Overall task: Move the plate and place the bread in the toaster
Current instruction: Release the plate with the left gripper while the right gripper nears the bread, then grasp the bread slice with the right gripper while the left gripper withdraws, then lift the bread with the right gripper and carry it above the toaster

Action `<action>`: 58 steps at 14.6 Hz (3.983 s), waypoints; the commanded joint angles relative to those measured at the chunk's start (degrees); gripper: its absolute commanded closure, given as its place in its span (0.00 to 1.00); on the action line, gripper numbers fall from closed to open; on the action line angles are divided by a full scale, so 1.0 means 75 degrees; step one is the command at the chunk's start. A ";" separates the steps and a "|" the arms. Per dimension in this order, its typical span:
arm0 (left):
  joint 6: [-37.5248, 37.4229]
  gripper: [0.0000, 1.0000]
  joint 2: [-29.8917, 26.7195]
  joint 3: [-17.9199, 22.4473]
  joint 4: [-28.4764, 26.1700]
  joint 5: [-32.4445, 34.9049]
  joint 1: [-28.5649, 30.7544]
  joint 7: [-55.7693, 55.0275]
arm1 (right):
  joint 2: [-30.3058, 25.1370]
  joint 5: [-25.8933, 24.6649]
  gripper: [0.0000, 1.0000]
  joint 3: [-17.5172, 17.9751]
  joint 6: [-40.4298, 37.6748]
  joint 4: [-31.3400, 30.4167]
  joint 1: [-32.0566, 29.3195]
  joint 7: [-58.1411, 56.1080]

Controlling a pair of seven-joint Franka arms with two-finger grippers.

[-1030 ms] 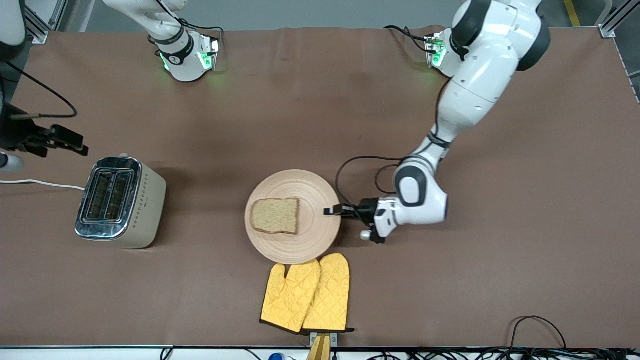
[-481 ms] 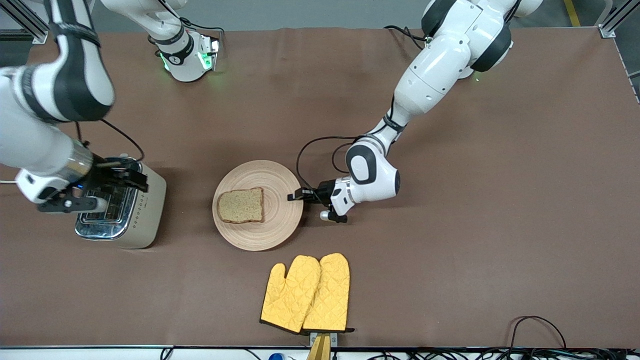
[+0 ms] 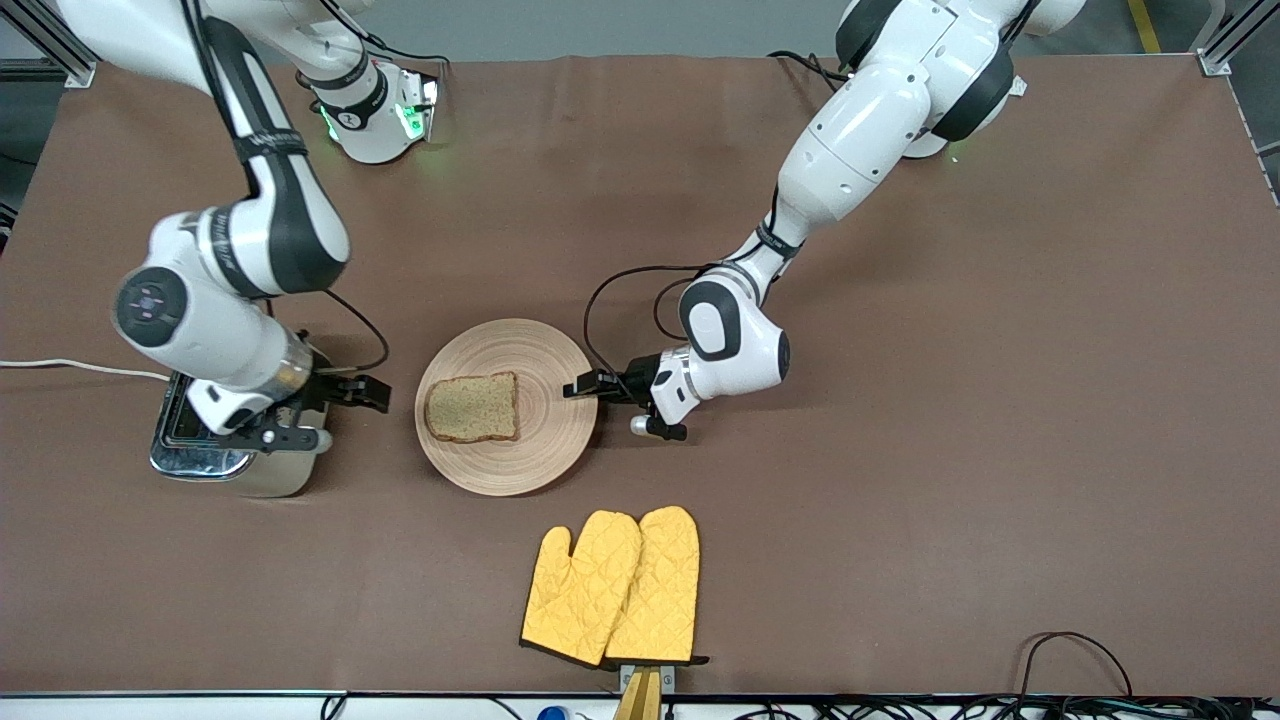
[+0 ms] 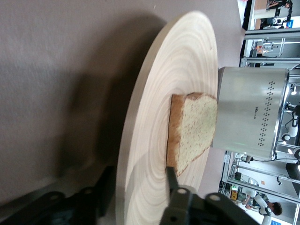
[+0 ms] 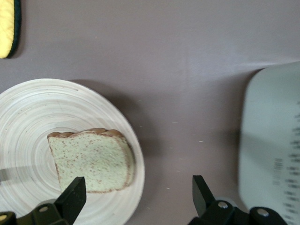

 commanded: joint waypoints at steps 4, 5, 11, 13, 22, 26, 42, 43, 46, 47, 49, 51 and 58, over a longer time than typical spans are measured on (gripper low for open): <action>-0.0224 0.00 -0.0652 0.0132 -0.0168 0.2457 0.0889 -0.1320 | 0.0747 0.0003 0.00 -0.0047 0.0927 -0.0211 0.0364 0.0591; -0.0505 0.00 -0.0758 0.0132 -0.0181 0.2985 0.1077 -0.1696 | 0.0749 0.0003 0.00 -0.0046 0.1231 -0.0410 0.0434 0.0673; -0.2357 0.00 -0.1788 0.0144 -0.0672 0.5469 0.2845 -0.2273 | 0.0866 0.0015 0.08 -0.0046 0.2042 -0.0927 0.0809 0.1119; -0.3140 0.00 -0.2187 0.0144 -0.0767 0.6652 0.3396 -0.2530 | 0.0877 0.0015 0.11 -0.0046 0.2042 -0.0951 0.0798 0.1119; -0.6083 0.00 -0.4670 0.0132 -0.0767 1.1178 0.4488 -0.3270 | 0.0995 0.0038 0.40 -0.0046 0.2300 -0.1173 0.0727 0.1154; -0.6437 0.00 -0.5667 0.0144 -0.0708 1.2048 0.4768 -0.3607 | 0.1018 0.0061 0.53 -0.0035 0.2358 -0.1197 0.0727 0.1166; -0.7316 0.00 -0.7215 0.0248 -0.0743 1.2166 0.4854 -0.4395 | 0.0808 0.0097 1.00 -0.0035 0.1518 -0.0881 0.0563 0.1564; -0.7316 0.00 -0.7274 0.0493 -0.0755 1.2166 0.4643 -0.4395 | 0.0807 0.0108 1.00 -0.0035 0.1445 -0.0834 0.0575 0.1576; -0.7316 0.00 -0.7333 0.1278 -0.0779 1.2107 0.3963 -0.4418 | 0.0621 0.0108 1.00 -0.0035 0.1363 -0.0752 0.0575 0.1530; -0.7316 0.00 -0.7333 0.1455 -0.0767 1.2096 0.3845 -0.4430 | 0.0480 0.0108 1.00 -0.0035 0.1258 -0.0752 0.0610 0.1529; -0.7316 0.00 -0.7345 0.1515 -0.0790 1.2107 0.3832 -0.4406 | 0.0118 0.0108 1.00 -0.0035 0.0802 -0.0624 0.0634 0.1518; -0.7351 0.00 -0.7438 0.1515 -0.0872 1.2154 0.3774 -0.4709 | -0.0211 0.0097 1.00 -0.0035 0.0147 -0.0343 0.0576 0.1436; -0.7340 0.00 -0.7392 0.1421 -0.0861 1.2049 0.3868 -0.4746 | -0.1125 -0.1153 1.00 -0.0257 -0.1927 0.0233 0.0376 0.1224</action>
